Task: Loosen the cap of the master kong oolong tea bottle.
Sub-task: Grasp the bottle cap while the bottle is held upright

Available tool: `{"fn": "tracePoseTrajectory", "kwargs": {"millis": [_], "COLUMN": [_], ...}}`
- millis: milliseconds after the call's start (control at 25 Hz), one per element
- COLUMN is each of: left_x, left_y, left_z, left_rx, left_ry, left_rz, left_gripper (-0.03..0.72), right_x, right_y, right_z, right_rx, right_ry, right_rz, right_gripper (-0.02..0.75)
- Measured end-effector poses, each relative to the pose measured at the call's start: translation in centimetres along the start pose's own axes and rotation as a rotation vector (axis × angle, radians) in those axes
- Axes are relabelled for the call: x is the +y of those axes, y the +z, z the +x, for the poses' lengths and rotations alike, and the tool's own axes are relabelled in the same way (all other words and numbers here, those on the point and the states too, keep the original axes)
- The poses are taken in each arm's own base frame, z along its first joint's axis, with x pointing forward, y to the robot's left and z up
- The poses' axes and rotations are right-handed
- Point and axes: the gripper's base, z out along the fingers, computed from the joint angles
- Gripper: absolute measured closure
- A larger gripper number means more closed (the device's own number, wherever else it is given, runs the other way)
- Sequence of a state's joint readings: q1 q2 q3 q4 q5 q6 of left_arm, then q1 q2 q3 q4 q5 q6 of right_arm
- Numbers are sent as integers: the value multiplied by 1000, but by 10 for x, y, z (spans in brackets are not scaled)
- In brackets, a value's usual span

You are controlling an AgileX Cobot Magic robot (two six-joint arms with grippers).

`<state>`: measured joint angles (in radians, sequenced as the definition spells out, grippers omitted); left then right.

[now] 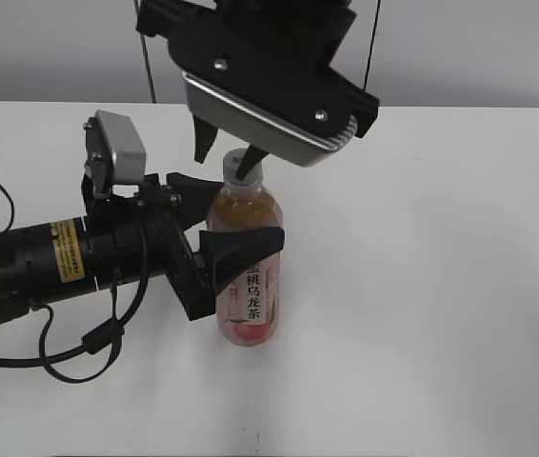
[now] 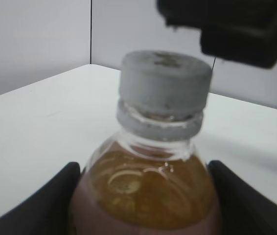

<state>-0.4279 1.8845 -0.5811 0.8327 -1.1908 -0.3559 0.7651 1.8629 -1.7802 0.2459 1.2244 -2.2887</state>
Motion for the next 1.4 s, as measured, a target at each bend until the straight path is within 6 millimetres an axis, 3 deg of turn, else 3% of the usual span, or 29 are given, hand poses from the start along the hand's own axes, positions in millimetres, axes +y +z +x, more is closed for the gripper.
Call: {"fn": "tracePoseTrajectory", "kwargs": {"millis": [400, 680, 880, 1040, 1400], "left_x": [0, 0, 0, 0, 0], "left_y": [0, 0, 0, 0, 0], "left_z": [0, 0, 0, 0, 0], "left_rx": [0, 1, 1, 1, 1], "left_ry": [1, 2, 2, 2, 1], "left_rz": [-1, 0, 0, 0, 0], "left_gripper": [221, 221, 221, 221, 221], "right_x": [0, -1, -5, -9, 1], "right_y": [0, -21, -37, -40, -39], "right_z": [0, -5, -6, -3, -3], "right_rx": [0, 27, 41, 25, 61], "right_ry": [115, 363, 877, 1187, 1709], "right_rz": [3, 42, 147, 228, 154], "right_gripper": [486, 486, 486, 486, 471]}}
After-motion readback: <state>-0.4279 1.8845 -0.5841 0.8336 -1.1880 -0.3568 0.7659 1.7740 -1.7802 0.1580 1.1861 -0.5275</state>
